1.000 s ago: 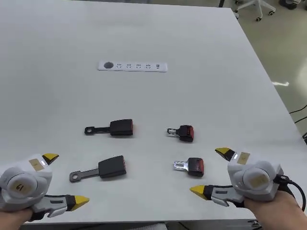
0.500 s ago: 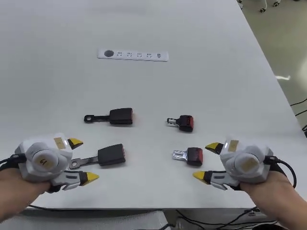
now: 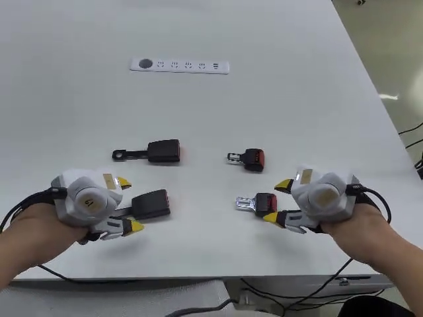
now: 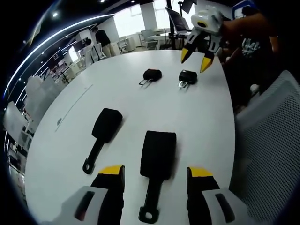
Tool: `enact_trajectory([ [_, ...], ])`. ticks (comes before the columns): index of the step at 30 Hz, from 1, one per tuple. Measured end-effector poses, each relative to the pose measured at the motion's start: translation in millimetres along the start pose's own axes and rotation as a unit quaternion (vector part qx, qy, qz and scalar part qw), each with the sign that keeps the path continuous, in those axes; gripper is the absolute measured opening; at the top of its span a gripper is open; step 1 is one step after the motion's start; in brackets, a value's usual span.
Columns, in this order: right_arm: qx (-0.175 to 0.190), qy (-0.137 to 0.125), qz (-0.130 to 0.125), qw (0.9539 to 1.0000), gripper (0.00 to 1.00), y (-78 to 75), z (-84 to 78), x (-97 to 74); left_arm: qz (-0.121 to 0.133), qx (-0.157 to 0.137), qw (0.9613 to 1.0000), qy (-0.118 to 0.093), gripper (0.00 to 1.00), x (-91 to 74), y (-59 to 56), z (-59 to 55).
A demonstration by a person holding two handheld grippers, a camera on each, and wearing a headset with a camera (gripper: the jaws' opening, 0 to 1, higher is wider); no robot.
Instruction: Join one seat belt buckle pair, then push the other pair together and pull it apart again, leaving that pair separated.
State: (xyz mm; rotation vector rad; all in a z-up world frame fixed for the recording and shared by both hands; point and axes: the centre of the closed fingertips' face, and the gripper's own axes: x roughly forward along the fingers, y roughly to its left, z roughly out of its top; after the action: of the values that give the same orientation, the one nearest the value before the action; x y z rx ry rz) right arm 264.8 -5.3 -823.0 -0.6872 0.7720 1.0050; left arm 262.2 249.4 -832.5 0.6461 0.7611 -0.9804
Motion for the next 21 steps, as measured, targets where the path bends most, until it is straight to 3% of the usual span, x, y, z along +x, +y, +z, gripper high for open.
enact_trajectory([
  [5, -0.016, 0.019, 0.014, 0.9996, 0.39, -4.6, -7.4, 10.2, -0.016, 0.008, 0.9998, 0.011, 0.50, 8.6, 1.8, -1.5],
  [9, -0.031, 0.034, 0.028, 0.9985, 0.38, -4.7, -12.7, 17.8, -0.022, 0.004, 0.9997, 0.013, 0.50, 10.1, 1.2, 3.6],
  [14, -0.044, 0.046, 0.048, 0.9968, 0.35, -1.3, -13.6, 23.9, -0.044, 0.030, 0.9983, 0.022, 0.49, 17.6, -5.1, 6.9],
  [21, -0.052, 0.058, 0.060, 0.9952, 0.35, -3.1, -16.9, 30.6, -0.062, 0.050, 0.9962, 0.035, 0.35, 27.5, -2.1, 5.0],
])
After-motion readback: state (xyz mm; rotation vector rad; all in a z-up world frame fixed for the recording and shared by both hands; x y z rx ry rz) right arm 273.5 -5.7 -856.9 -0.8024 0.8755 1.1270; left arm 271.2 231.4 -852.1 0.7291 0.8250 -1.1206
